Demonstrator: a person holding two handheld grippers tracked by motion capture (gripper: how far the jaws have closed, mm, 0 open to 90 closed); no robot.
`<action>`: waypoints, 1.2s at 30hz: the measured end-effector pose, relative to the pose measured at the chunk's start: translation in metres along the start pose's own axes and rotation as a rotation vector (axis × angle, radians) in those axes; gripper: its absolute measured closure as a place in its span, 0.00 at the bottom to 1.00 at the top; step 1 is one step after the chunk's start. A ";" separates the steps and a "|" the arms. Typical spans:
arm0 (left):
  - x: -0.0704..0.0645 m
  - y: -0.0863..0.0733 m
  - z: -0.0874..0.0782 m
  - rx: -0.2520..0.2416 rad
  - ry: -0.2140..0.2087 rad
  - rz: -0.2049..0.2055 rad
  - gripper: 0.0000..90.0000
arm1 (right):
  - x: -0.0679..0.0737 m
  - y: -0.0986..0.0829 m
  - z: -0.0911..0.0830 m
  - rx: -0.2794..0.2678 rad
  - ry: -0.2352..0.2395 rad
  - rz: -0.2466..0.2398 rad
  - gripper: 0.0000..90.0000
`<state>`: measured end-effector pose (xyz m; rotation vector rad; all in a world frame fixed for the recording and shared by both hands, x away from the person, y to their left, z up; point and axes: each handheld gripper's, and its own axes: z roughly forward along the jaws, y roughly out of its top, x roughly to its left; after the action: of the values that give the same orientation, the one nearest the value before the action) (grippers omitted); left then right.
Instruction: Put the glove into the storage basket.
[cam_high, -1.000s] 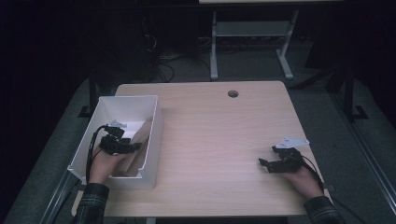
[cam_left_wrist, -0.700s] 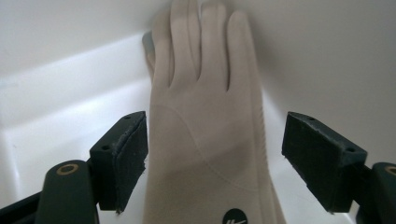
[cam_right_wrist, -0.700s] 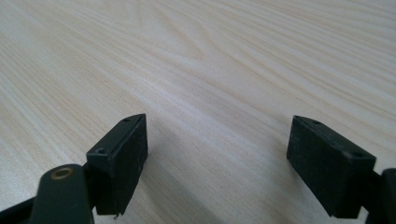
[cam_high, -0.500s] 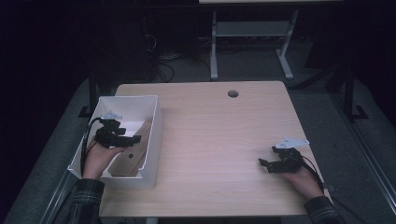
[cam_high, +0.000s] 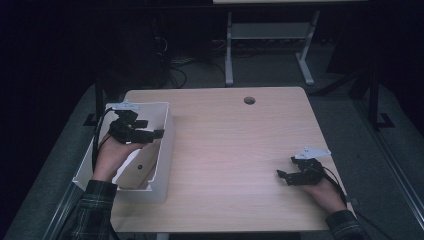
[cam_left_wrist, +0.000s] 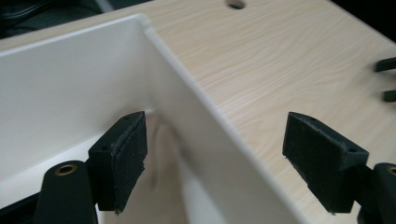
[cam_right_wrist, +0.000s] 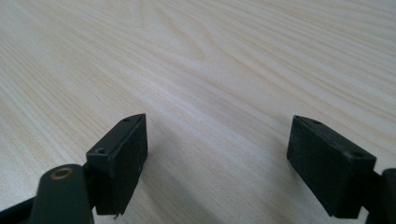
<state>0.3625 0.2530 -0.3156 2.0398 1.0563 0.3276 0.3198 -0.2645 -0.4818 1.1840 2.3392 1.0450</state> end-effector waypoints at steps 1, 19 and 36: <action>-0.005 0.003 0.001 -0.002 -0.018 0.009 0.24 | 0.000 0.000 0.000 0.000 0.000 0.000 0.22; -0.091 0.012 0.042 -0.027 -0.184 0.107 0.24 | 0.000 0.000 0.000 0.000 -0.001 0.000 0.22; -0.140 -0.032 0.102 0.032 -0.212 0.182 0.24 | 0.000 0.000 0.000 0.001 0.000 -0.001 0.22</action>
<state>0.3135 0.1003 -0.3885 2.1506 0.7542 0.1821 0.3199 -0.2644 -0.4818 1.1834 2.3400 1.0437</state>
